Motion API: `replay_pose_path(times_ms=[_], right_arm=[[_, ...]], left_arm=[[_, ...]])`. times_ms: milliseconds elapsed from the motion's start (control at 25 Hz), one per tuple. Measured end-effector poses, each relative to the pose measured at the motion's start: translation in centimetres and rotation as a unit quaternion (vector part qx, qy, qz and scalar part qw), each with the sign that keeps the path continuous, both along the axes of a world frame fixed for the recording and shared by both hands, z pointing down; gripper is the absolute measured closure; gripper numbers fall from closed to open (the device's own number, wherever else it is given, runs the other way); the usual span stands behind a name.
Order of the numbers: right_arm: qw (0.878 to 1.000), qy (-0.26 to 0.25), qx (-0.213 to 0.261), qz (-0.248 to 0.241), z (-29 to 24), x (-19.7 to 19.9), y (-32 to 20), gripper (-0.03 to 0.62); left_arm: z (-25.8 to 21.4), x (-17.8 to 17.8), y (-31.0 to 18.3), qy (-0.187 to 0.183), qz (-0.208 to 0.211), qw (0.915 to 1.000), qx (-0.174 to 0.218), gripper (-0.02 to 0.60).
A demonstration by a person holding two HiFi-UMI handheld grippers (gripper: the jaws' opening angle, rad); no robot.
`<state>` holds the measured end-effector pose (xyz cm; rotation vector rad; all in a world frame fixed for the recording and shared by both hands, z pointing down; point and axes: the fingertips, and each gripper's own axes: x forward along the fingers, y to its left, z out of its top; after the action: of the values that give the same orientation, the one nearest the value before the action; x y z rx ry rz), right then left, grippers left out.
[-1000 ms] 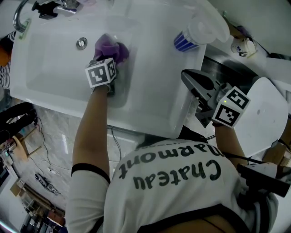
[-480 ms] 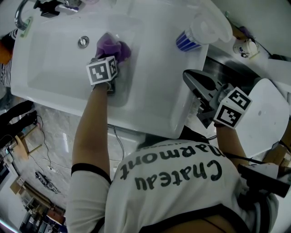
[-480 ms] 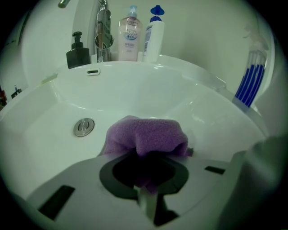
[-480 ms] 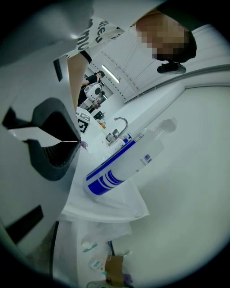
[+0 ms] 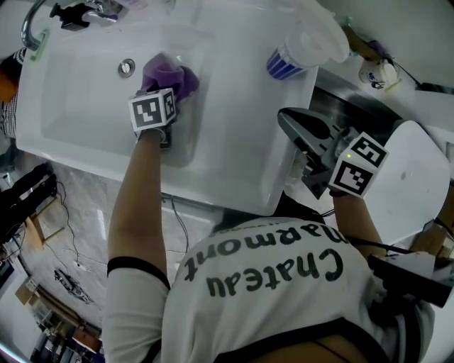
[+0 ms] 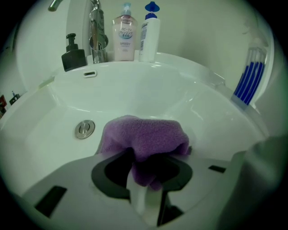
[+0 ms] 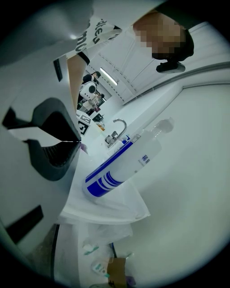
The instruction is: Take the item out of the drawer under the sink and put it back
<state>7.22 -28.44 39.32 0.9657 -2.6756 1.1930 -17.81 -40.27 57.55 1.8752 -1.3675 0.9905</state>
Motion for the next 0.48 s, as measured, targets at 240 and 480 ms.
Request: replay_pose_path(times_ms=[240, 480], right_arm=[[1.000, -0.002, 0.008, -0.004, -0.7, 0.2, -0.2, 0.582], [1.000, -0.007, 0.018, -0.017, -1.6, -0.2, 0.0, 0.582]], left_arm=[[-0.3, -0.3, 0.7, 0.029, -0.015, 0.9991, -0.027, 0.416], [-2.2, -0.5, 1.1, 0.022, -0.009, 0.9996, -0.013, 0.416]])
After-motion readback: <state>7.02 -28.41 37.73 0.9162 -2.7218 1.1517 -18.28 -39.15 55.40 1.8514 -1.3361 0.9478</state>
